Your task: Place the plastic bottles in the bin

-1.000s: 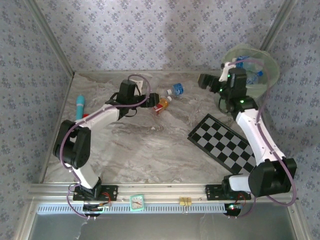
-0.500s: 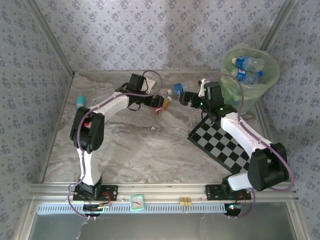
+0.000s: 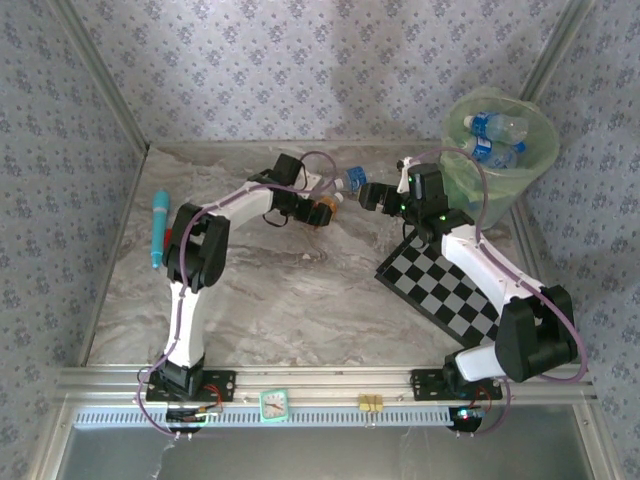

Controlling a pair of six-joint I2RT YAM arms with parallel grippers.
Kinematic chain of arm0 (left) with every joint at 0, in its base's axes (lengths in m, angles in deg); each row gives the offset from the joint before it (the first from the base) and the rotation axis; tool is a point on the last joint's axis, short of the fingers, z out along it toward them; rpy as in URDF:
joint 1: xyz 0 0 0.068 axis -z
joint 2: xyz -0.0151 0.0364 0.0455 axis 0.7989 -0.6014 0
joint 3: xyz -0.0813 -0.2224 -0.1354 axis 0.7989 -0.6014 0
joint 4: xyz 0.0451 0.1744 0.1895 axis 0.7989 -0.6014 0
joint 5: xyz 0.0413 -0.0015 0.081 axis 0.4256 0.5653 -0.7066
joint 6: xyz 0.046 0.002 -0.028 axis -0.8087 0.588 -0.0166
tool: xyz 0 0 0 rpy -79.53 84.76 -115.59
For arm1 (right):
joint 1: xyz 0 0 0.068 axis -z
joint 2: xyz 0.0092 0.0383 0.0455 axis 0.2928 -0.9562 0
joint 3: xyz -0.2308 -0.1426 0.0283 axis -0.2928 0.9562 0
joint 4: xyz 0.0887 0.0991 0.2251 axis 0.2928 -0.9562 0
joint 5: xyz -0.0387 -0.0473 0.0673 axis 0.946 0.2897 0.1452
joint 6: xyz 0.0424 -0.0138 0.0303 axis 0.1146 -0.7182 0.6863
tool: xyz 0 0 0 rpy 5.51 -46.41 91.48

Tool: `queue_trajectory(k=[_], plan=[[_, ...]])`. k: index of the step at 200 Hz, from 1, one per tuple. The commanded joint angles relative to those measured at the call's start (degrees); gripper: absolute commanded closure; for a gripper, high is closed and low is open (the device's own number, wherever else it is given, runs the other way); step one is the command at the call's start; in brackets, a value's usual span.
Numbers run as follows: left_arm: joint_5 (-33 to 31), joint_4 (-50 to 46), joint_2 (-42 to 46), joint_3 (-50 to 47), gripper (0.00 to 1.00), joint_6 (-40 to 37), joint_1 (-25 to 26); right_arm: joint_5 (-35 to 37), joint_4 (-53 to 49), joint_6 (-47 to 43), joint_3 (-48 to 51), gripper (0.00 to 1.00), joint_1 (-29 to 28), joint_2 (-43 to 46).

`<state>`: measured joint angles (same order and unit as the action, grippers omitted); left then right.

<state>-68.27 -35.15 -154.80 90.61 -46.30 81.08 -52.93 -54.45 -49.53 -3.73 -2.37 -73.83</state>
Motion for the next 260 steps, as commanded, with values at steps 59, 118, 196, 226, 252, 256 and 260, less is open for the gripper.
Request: queue_trajectory(k=[59, 118, 196, 226, 252, 256, 260], plan=[[-1.18, -4.89, -4.02, 3.8, 0.21, -0.7, 1.57, -0.31, 0.39, -0.17, -1.01, 0.0, 0.21, -1.49], [-1.25, -2.32, -2.39, 1.15, 0.45, 0.14, 2.07, 0.01, -0.33, 0.93, -0.86, 0.0, 0.63, -1.26], [6.58, 21.98, 14.47, -17.84, 0.47, 13.25, 2.27, -11.05, 9.05, 8.61, 0.97, 0.0, 2.17, -1.61], [9.33, 33.72, 19.31, -23.99, 0.47, 20.11, 2.91, -17.64, 15.9, 11.69, 0.99, 0.0, 2.14, -3.73], [8.85, 41.04, 22.34, -27.78, 0.47, 24.25, 3.85, -22.88, 21.01, 14.77, 0.93, 0.0, 1.87, -6.01], [8.88, 42.04, 22.69, -28.32, 0.46, 24.78, 3.98, -23.56, 21.67, 15.12, 0.93, 0.0, 1.8, -6.36], [8.89, 42.83, 23.11, -28.82, 0.46, 25.36, 4.05, -24.2, 22.38, 15.4, 0.93, 0.01, 1.71, -6.69]])
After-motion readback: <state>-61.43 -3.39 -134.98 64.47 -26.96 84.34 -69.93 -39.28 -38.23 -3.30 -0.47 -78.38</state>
